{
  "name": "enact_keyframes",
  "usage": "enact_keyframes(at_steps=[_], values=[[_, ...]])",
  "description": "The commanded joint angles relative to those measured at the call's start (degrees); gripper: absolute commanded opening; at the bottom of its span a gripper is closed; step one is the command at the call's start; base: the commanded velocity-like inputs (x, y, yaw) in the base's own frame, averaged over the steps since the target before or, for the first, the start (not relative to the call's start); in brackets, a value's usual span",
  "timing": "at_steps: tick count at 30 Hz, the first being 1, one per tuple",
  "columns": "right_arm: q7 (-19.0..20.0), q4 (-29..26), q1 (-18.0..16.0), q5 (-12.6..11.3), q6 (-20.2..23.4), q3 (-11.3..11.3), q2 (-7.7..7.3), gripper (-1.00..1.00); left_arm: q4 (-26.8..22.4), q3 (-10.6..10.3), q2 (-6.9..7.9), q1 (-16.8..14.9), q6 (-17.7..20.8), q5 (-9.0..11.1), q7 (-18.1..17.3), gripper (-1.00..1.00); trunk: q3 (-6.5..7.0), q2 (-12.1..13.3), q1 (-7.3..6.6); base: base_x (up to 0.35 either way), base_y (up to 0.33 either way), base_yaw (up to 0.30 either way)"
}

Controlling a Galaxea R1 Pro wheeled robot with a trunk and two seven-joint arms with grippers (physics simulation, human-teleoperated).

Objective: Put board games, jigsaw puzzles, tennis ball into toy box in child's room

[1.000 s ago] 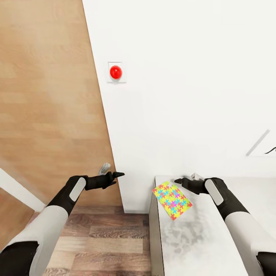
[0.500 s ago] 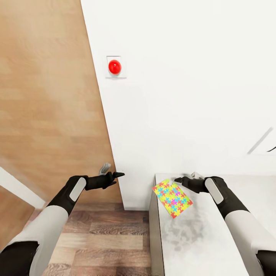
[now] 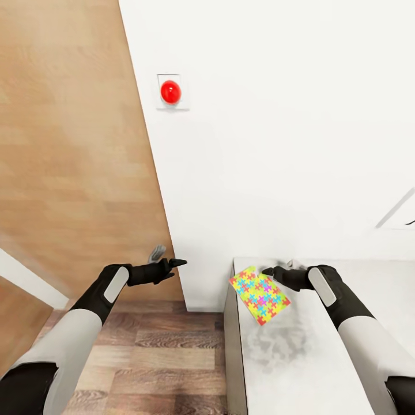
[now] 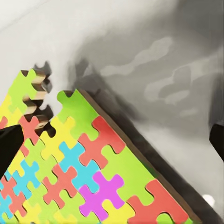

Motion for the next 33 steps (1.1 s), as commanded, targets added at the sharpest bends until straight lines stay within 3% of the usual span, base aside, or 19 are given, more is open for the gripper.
enact_keyframes(at_steps=[1, 33], values=[[0.3, 0.0, 0.0, 0.3, 0.4, 0.1, -0.03, 1.0, 0.0, 0.1, 0.02, 0.0, 0.3, 0.1, -0.1, 1.0, -0.2, -0.1, 0.03, 0.0, 0.0, 0.0], [0.4, 0.0, 0.0, 0.2, 2.4, 0.1, 0.31, 1.0, 0.0, 0.1, 0.18, 0.0, 0.3, 0.2, -0.4, 1.0, -0.85, -0.1, 0.03, 0.0, 0.0, 0.0]])
